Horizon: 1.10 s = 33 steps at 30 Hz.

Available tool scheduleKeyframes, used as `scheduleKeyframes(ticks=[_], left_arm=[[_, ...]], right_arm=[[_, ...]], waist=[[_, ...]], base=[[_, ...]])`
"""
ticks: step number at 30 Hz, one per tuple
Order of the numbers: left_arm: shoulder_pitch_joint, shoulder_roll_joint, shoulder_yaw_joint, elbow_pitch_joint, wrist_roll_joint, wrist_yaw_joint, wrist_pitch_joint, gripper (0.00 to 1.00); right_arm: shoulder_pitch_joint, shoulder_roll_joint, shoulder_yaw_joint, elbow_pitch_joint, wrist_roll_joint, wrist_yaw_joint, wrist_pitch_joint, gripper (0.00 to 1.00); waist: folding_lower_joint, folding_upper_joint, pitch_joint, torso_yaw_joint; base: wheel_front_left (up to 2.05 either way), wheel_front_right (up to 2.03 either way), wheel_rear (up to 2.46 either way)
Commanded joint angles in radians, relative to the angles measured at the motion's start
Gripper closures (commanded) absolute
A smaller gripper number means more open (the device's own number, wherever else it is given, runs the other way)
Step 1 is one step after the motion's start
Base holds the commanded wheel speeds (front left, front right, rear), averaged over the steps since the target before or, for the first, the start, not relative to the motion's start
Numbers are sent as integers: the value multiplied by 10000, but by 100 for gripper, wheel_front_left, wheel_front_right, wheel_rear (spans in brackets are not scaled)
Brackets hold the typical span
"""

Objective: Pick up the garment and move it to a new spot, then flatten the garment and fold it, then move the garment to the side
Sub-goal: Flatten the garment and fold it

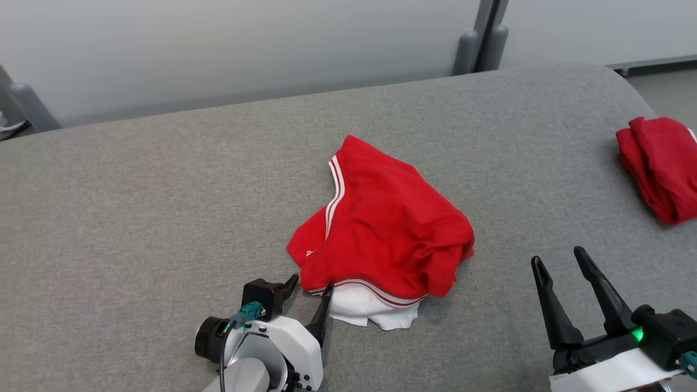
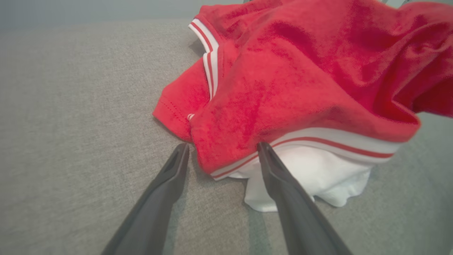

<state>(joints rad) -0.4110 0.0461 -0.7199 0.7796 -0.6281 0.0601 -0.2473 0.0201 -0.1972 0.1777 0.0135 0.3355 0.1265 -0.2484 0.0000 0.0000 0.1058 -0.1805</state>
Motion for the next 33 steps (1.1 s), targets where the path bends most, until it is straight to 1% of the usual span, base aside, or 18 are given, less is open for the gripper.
scheduleKeyframes(ticks=[1,5,9,10,11,12,16,17,20,24,26,29,33], left_arm=[[-539,42,174,72,-178,132,-70,0],[-768,42,-169,549,-593,154,-6,0],[-881,42,-484,630,-894,16,-55,0],[-919,42,-545,585,-918,-29,-80,28],[-950,42,-565,512,-963,-66,-101,74],[-980,42,-579,410,-1004,-112,-118,100],[-1026,42,-426,-309,-1136,-385,-139,100],[-1026,42,-426,-309,-1136,-385,-139,100],[-920,42,90,-1031,-1059,-443,-141,100],[-565,46,1371,-2166,-480,-101,-143,100],[-267,148,2007,-2701,-76,105,-143,100],[244,471,2828,-3360,538,516,-144,100],[975,936,3839,-4066,1077,1128,-144,100]], right_arm=[[-340,-224,216,-301,79,42,-134,0],[-347,-269,181,-290,83,42,-134,0],[-339,-293,194,-242,79,42,-134,0],[-353,-292,219,-232,84,42,-134,0],[-366,-291,240,-222,91,42,-134,0],[-379,-291,266,-211,103,42,-134,0],[-401,-302,354,-147,180,42,-134,0],[-401,-302,354,-147,180,42,-134,0],[-378,-314,379,-96,206,42,-134,0],[-286,-395,522,72,288,42,-134,0],[-230,-412,619,172,373,42,-134,0],[-143,-440,786,379,466,42,-134,0],[-70,-492,1127,853,700,42,-134,0]], waist=[[0,0,175,-169],[0,0,184,-204],[0,0,105,-168],[0,0,85,-155],[0,0,66,-140],[0,0,44,-121],[0,0,-60,-32],[0,0,-60,-32],[0,0,-168,47],[0,0,-310,239],[0,0,-359,382],[0,0,-452,627],[0,0,-572,965]], base=[[0,0,0],[0,0,0],[0,0,0],[0,0,0],[0,0,0],[0,0,0],[0,0,0],[0,0,0],[0,0,0],[0,0,0],[0,0,0],[0,0,0],[0,0,0]])
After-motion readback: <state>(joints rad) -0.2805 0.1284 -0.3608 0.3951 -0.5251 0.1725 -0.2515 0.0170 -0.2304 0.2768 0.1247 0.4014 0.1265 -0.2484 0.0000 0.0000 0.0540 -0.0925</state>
